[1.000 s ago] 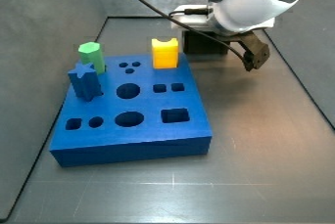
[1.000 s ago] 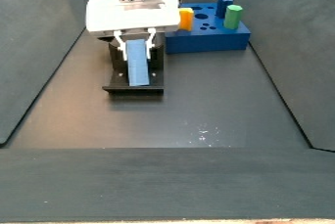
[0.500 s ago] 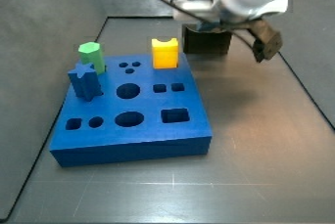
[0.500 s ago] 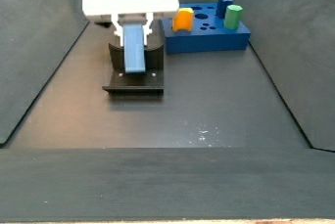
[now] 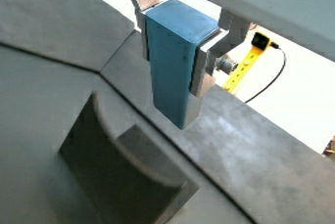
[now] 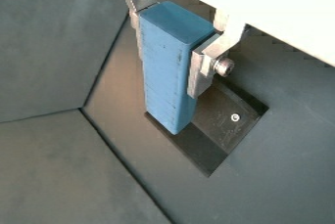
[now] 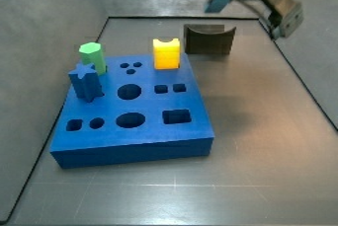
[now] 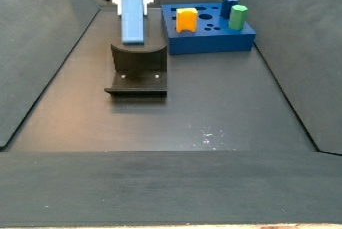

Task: Pick up the rectangle object. Move up. Place the rectangle object on the fixture. Regrasp the rectangle object. Move to above the board. Insert the rectangle object.
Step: Move to above the board.

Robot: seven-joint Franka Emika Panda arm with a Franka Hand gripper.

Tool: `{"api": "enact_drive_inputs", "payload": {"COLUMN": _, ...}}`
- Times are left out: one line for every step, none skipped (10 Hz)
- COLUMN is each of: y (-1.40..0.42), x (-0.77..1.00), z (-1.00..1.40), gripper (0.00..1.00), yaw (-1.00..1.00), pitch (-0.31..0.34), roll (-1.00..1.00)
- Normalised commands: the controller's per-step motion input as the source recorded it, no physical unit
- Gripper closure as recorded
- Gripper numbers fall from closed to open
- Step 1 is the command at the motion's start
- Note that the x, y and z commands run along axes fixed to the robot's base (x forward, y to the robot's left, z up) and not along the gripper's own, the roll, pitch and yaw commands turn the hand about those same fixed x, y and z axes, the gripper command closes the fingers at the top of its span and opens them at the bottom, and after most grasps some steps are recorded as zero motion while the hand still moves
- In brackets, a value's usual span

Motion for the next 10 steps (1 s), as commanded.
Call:
{"api": "enact_drive_inputs", "payload": {"y": -0.15, "x": -0.02, "z": 1.00, "gripper": 1.00, "yaw": 0.03, "pitch": 0.224, "roll": -0.07}}
{"api": "enact_drive_inputs", "payload": {"y": -0.14, "x": -0.02, "z": 1.00, "gripper": 1.00, "yaw": 0.05, "pitch": 0.219, "roll": -0.07}}
{"api": "enact_drive_inputs", "payload": {"y": -0.13, "x": -0.01, "z": 1.00, "gripper": 1.00, "yaw": 0.08, "pitch": 0.216, "roll": -0.06}}
{"api": "enact_drive_inputs", "payload": {"y": -0.13, "x": -0.01, "z": 1.00, "gripper": 1.00, "yaw": 0.10, "pitch": 0.208, "roll": -0.05}}
{"api": "enact_drive_inputs", "payload": {"y": -0.12, "x": 0.00, "z": 1.00, "gripper": 1.00, "yaw": 0.12, "pitch": 0.195, "roll": -0.04}}
{"api": "enact_drive_inputs", "payload": {"y": -0.12, "x": 0.00, "z": 1.00, "gripper": 1.00, "yaw": 0.12, "pitch": 0.178, "roll": -0.04}}
{"api": "enact_drive_inputs", "payload": {"y": -0.11, "x": 0.01, "z": 1.00, "gripper": 1.00, "yaw": 0.12, "pitch": 0.161, "roll": -0.04}}
{"api": "enact_drive_inputs", "payload": {"y": -0.10, "x": 0.01, "z": 1.00, "gripper": 1.00, "yaw": 0.12, "pitch": 0.137, "roll": -0.04}}
{"api": "enact_drive_inputs", "payload": {"y": -0.10, "x": 0.01, "z": 1.00, "gripper": 1.00, "yaw": 0.12, "pitch": 0.118, "roll": -0.04}}
{"api": "enact_drive_inputs", "payload": {"y": -0.09, "x": 0.01, "z": 1.00, "gripper": 1.00, "yaw": 0.11, "pitch": 0.111, "roll": -0.05}}
